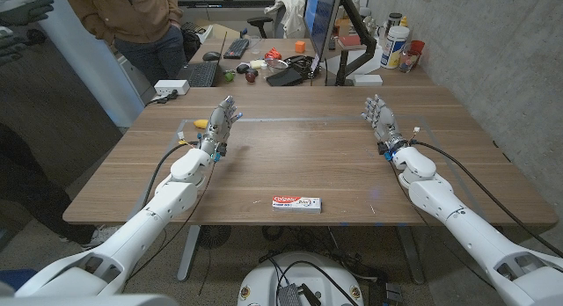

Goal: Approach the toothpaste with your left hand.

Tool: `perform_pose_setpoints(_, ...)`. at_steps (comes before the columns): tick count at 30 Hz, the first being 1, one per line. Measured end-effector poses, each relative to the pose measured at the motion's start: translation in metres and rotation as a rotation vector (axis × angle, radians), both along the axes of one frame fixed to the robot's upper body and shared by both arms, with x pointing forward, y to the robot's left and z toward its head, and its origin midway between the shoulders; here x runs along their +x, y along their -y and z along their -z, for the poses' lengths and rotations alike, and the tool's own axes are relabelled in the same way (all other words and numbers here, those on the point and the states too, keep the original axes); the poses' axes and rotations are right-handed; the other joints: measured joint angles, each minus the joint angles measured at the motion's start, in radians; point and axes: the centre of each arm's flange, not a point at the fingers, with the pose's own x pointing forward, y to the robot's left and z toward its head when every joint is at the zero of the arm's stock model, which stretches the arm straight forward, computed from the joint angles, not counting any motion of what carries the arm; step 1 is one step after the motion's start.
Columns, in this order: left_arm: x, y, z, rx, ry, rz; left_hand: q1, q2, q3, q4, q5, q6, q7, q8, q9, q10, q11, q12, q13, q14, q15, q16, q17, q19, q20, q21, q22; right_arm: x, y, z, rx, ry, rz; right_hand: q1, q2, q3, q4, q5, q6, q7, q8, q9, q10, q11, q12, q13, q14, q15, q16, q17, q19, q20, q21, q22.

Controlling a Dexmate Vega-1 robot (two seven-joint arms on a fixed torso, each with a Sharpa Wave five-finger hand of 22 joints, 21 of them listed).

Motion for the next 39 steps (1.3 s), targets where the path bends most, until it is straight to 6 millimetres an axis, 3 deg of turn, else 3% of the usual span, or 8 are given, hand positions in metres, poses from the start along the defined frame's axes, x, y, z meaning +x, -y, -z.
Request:
perform_pose_setpoints(12,-0.001,0.000,-0.002,0.001,-0.001,-0.002,0.000,0.000,0.000,0.000,0.000,0.000,0.000,0.007,0.000,0.000,0.000,0.004,0.000,0.000,0.000,0.000,0.000,0.000,0.000,0.001,0.000,0.001,-0.001,0.000,-0.005,-0.003,-0.003,0.000,0.000,0.000,0.000,0.000,0.000,0.000,0.000,0.000,0.000,0.000,0.000,0.000,-0.003,-0.003,0.000,0.000,0.000,0.000,0.000,0.000)
perform_pose_setpoints(25,-0.005,0.000,-0.006,0.037,0.016,-0.026,0.000,0.000,0.008,0.000,0.000,0.001,-0.025,0.011,0.000,0.000,0.000,0.004,0.000,0.001,-0.001,0.000,0.000,0.000,0.000,0.001,0.000,0.002,0.000,0.004,-0.010,-0.009,-0.003,0.000,0.000,0.000,0.000,0.000,0.000,0.000,0.000,0.000,0.000,0.000,0.000,0.000,-0.003,-0.003,0.000,0.000,0.000,0.000,0.000,0.000)
perform_pose_setpoints(39,-0.011,0.004,-0.014,0.101,0.060,-0.056,0.004,0.004,0.012,-0.004,0.000,0.006,-0.031,0.015,0.005,0.002,0.005,0.007,0.000,0.001,-0.001,0.008,0.000,0.000,0.000,0.001,0.000,0.001,0.001,0.004,-0.009,-0.006,-0.002,0.000,0.000,0.000,0.000,0.000,0.000,0.000,0.000,0.000,0.000,0.000,0.000,0.000,-0.003,-0.003,0.000,0.000,0.000,0.000,0.000,0.000)
